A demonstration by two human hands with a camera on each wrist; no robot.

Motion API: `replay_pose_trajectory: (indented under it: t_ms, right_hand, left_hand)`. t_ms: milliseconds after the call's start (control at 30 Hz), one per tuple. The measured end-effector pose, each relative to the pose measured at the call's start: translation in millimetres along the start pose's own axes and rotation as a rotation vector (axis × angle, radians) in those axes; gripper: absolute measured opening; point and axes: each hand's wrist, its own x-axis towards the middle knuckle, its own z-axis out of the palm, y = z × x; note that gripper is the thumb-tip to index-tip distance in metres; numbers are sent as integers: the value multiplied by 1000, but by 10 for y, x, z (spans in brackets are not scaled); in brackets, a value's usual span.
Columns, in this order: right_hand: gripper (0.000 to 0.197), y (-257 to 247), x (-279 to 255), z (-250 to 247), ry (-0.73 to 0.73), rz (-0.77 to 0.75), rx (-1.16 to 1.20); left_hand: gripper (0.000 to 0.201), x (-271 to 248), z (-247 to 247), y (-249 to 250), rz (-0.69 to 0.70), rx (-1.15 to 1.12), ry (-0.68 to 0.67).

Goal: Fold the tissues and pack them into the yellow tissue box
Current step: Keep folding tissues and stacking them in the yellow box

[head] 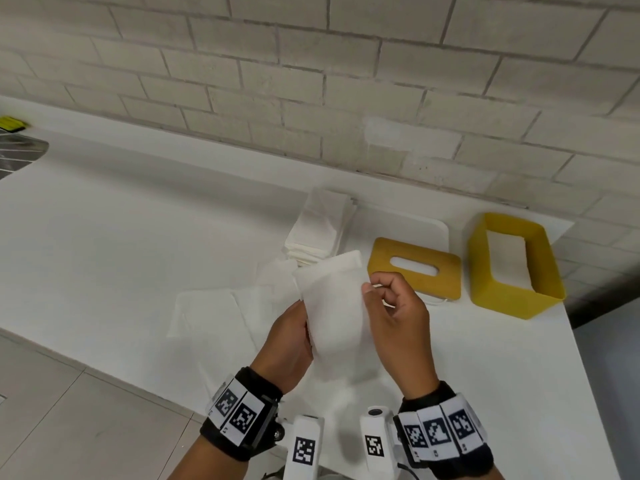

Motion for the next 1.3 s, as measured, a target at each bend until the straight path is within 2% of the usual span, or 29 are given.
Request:
replay_pose_trajectory:
  t_ms: [333, 433, 533, 633, 700, 767, 800, 867, 900, 967, 1033, 1067, 1167, 1300]
  right_hand:
    - [23, 18, 100, -287, 91, 30, 0]
    - [23, 52, 114, -378, 99, 42, 0]
    - [23, 90, 128, -467, 107, 34, -5]
    - [24, 154, 120, -581, 124, 18, -36]
    - [32, 211, 115, -667, 170, 6, -62]
    - [45, 253, 143, -812, 210, -44, -89]
    - [52, 270, 175, -907, 184, -81, -107]
    - [61, 275, 252, -1093, -3, -156, -190]
    - [60, 274, 289, -1183, -130, -186, -263]
    - [46, 261, 356, -1303, -316, -225, -414]
    - [24, 269, 403, -1367, -368, -209, -430]
    - [19, 285, 422, -1405, -352, -180, -377]
    - [16, 366, 461, -1535, -201, -64, -181]
    - [10, 568, 436, -1727, -34, 50, -148]
  left_hand:
    - [66, 68, 361, -135, -4, -31, -158]
    - [63, 73, 408, -232, 17, -39, -210]
    - [49, 98, 471, -320, 32, 16, -239]
    - [25, 150, 577, -403, 42, 176, -112]
    - [22, 184, 640, -433, 68, 309, -47]
    - [23, 207, 707, -415, 153, 518, 2]
    - [23, 226, 729, -401, 222, 656, -4]
    - [24, 285, 742, -397, 370, 944, -109]
    - [21, 319, 763, -407, 428, 1071, -175]
    - [17, 363, 841, -427, 501, 1255, -267]
    - [15, 418, 900, -450, 512, 1325, -275]
    - [14, 446, 917, -459, 515, 1348, -260]
    - [27, 499, 869, -487, 455, 1476, -177]
    - [18, 510, 780, -521, 383, 1462, -24]
